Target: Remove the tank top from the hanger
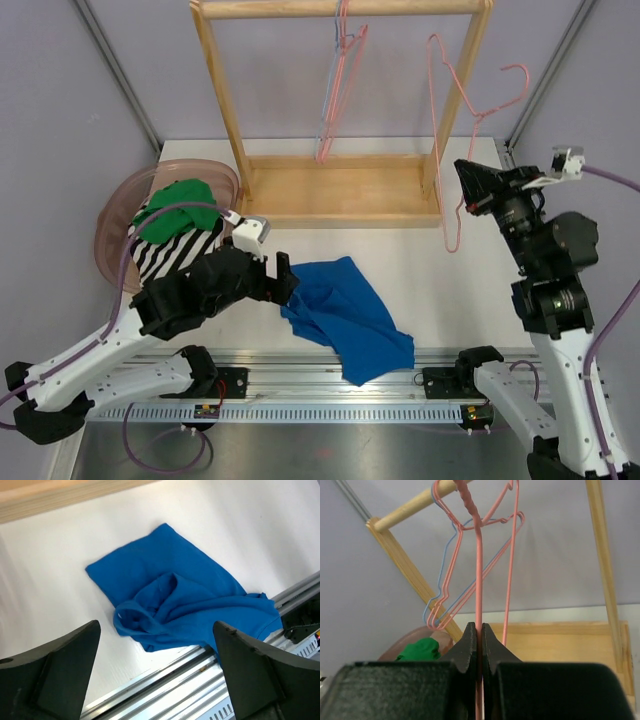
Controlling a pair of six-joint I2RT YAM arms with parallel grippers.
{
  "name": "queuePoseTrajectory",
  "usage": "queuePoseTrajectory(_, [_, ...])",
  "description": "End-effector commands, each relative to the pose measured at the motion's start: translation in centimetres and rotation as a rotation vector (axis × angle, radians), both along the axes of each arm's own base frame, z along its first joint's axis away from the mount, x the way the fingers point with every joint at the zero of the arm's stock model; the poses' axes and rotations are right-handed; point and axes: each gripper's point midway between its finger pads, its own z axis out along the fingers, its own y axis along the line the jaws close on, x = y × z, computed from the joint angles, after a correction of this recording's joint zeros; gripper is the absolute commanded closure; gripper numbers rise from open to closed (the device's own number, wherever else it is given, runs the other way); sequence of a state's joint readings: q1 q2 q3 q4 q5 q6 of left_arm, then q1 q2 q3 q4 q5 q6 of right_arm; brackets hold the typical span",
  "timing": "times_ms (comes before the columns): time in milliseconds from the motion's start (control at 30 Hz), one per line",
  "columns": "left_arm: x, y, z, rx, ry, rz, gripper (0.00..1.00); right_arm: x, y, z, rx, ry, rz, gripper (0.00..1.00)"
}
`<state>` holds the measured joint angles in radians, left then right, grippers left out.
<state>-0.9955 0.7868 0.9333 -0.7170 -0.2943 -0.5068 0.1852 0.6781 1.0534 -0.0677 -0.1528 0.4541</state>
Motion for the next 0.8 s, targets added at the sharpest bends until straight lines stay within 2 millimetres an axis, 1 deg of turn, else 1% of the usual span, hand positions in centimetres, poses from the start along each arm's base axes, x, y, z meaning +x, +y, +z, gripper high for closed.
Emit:
queuePoseTrajectory(0, [0.4, 2.8, 2.8, 0.037, -0.064, 0.073, 0.01, 2.7, -0.4, -1.7, -0.098, 0.159, -0.056, 1.0])
queuePoseTrajectory(33, [0.3, 3.1, 2.7, 0.057, -0.064, 0.073, 0.01, 3.7, -0.3, -0.9, -0.099, 0.173, -0.058, 1.0])
queuePoseTrajectory(67, [0.2, 3.5, 2.8, 0.066, -0.069, 0.073, 0.01, 4.2, -0.2, -1.1, -0.106, 0.204, -0.061, 1.0])
queuePoseTrajectory(100, [0.1, 4.2, 2.1, 0.106, -0.074, 0.071, 0.01, 4.7, -0.3, -1.0, -0.111, 0.218, -0.071, 1.0])
queuePoseTrajectory(133, [0.1, 4.5, 1.8, 0.12, -0.08, 0.074, 0.01, 5.7, -0.2, -0.2, -0.109, 0.228, -0.076, 1.0])
queuePoseTrajectory(167, [0.3, 5.0, 1.5, 0.136, -0.089, 0.09, 0.01, 6.2, -0.4, -0.5, -0.114, 0.26, -0.092, 1.0])
queuePoseTrajectory(200, [0.2, 5.3, 1.5, 0.13, -0.096, 0.096, 0.01, 6.6, -0.4, -0.4, -0.125, 0.273, -0.101, 1.0])
queuePoseTrajectory(233, [0.1, 5.6, 0.5, 0.147, -0.092, 0.098, 0.01, 7.4, -0.4, 0.5, -0.132, 0.278, -0.114, 1.0])
queuePoseTrajectory(267, [0.1, 5.6, 0.2, 0.142, -0.094, 0.099, 0.01, 7.7, -0.4, 0.2, -0.148, 0.306, -0.142, 1.0])
queuePoseTrajectory(300, [0.1, 5.6, 0.3, 0.115, -0.105, 0.103, 0.01, 8.1, -0.3, 0.5, -0.171, 0.303, -0.154, 1.0])
queuePoseTrajectory(333, [0.0, 5.5, -0.1, 0.113, -0.104, 0.099, 0.01, 8.7, 0.1, 1.0, -0.187, 0.31, -0.163, 1.0])
queuePoseTrajectory(367, [0.0, 5.4, 0.2, 0.098, -0.108, 0.094, 0.01, 9.0, -0.2, 1.4, -0.196, 0.311, -0.201, 1.0])
queuePoseTrajectory(400, [0.0, 5.4, 0.3, 0.095, -0.114, 0.092, 0.01, 9.1, 0.7, 1.6, -0.223, 0.312, -0.193, 1.0])
queuePoseTrajectory(433, [0.0, 5.5, 0.5, 0.084, -0.122, 0.092, 0.01, 9.9, 1.2, 2.5, -0.232, 0.309, -0.202, 1.0])
queuePoseTrajectory(467, [0.0, 5.5, 0.4, 0.084, -0.122, 0.094, 0.01, 10.2, 1.3, 2.2, -0.25, 0.326, -0.218, 1.0])
queuePoseTrajectory(500, [-0.1, 5.4, 0.4, 0.077, -0.12, 0.09, 0.01, 10.4, 2.2, 2.4, -0.265, 0.327, -0.204, 1.0])
queuePoseTrajectory(533, [-0.1, 5.3, 0.2, 0.081, -0.115, 0.086, 0.01, 11.2, 2.7, 2.4, -0.279, 0.342, -0.206, 1.0])
queuePoseTrajectory(600, [-0.1, 5.3, 0.1, 0.081, -0.113, 0.086, 0.01, 12.1, 3.2, 2.4, -0.301, 0.352, -0.23, 1.0])
queuePoseTrajectory(633, [-0.1, 5.3, 0.2, 0.082, -0.114, 0.086, 0.01, 12.7, 4.3, 2.7, -0.31, 0.351, -0.222, 1.0])
queuePoseTrajectory(667, [-0.1, 5.3, 0.1, 0.084, -0.114, 0.087, 0.01, 13.0, 4.4, 2.6, -0.317, 0.359, -0.234, 1.0])
queuePoseTrajectory(733, [-0.1, 5.3, 0.0, 0.084, -0.112, 0.09, 0.01, 13.9, 5.8, 2.9, -0.318, 0.354, -0.225, 1.0])
queuePoseTrajectory(767, [-0.1, 5.4, 0.1, 0.082, -0.113, 0.092, 0.01, 14.2, 6.0, 2.9, -0.324, 0.354, -0.237, 1.0])
